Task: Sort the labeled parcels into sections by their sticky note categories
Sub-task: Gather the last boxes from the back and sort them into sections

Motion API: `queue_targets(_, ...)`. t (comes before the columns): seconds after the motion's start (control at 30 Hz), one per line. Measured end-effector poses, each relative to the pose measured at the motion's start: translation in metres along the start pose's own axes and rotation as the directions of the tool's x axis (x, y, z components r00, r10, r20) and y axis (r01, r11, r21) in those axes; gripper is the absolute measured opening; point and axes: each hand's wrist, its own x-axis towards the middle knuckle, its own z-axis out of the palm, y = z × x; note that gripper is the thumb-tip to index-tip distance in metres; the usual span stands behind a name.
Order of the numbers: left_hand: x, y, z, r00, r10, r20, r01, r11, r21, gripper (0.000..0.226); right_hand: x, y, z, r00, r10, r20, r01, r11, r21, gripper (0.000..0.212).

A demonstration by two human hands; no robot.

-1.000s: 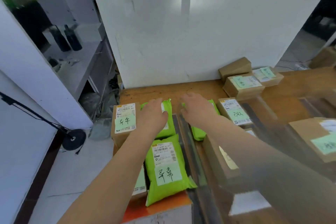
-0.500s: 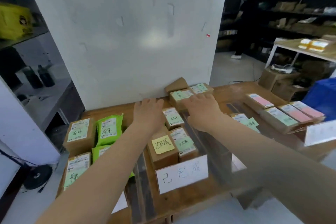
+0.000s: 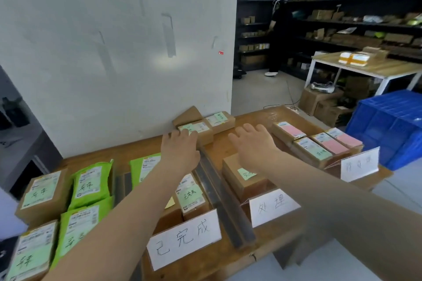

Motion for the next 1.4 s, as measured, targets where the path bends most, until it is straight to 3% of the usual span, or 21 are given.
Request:
queue_targets(0.23, 0.076, 0.05, 0.035, 1.0, -0.014, 0.01, 0.015, 0.998, -0.061, 0.052, 0.054, 0.061, 0.036, 0.998, -0.011, 0.068, 0.016, 0.997, -0.08, 0.059)
queue_targets(0.5, 0.153, 0.071, 0.06, 0.997, -0.041, 0.07, 0.044, 0.998, -0.045, 0.054, 0.115, 0.12, 0.081, 0.988, -0.023, 0.152, 0.028, 0.999, -0.029, 0.067)
queue_targets(0.73, 0.19, 0.091, 0.073, 0.986, -0.085, 0.14, 0.085, 0.996, 0.006, 0.055, 0.151, 0.159, 0.118, 0.981, -0.082, 0.177, 0.07, 0.995, 0.072, 0.06)
queue_targets(1.2, 0.22, 0.152, 0.09, 0.923, -0.338, 0.185, 0.336, 0.941, 0.043, 0.049, 0.206, 0.229, 0.184, 0.945, -0.287, 0.158, 0.244, 0.939, 0.243, 0.059)
queue_targets(1.4, 0.251, 0.163, 0.111, 0.914, -0.338, 0.223, 0.348, 0.937, -0.006, 0.046, 0.242, 0.238, 0.207, 0.932, -0.309, 0.19, 0.235, 0.913, 0.333, 0.061)
